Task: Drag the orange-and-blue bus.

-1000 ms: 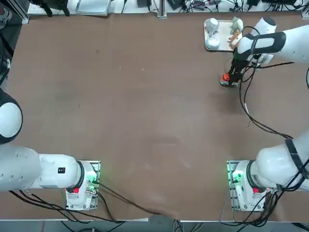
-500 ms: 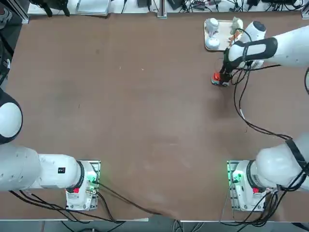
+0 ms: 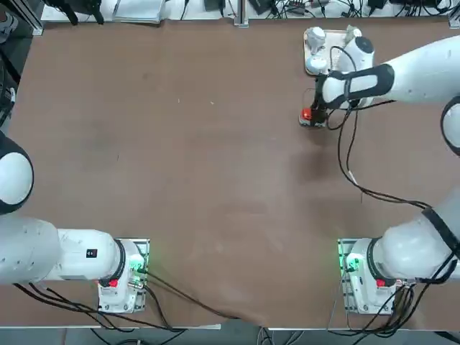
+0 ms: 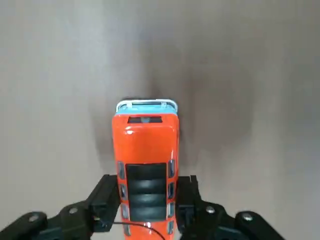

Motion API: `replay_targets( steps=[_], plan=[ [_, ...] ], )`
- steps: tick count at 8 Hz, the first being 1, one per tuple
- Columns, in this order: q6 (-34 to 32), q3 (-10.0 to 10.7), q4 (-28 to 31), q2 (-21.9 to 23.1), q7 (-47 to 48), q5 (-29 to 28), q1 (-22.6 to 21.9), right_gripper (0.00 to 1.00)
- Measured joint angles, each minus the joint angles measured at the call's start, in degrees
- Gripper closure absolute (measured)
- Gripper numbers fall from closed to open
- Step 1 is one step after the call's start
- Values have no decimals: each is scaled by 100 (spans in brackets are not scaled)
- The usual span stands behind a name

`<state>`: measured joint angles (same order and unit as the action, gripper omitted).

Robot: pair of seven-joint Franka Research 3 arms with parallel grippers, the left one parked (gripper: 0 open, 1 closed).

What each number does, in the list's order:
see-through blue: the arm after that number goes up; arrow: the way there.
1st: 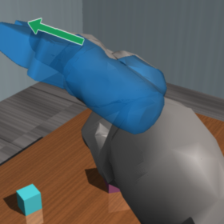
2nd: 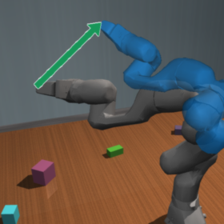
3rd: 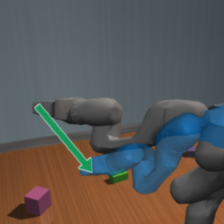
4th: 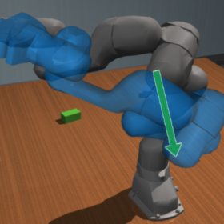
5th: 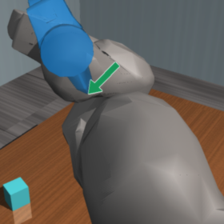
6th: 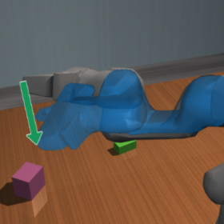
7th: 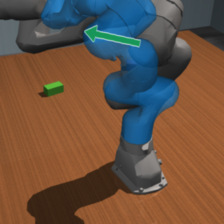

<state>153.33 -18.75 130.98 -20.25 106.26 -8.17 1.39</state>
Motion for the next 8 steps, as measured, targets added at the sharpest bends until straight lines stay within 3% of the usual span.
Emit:
replay_targets(
  steps=[8],
  plan=[
    [88, 8, -613, -450, 946, 0, -1075, 40]
  ],
)
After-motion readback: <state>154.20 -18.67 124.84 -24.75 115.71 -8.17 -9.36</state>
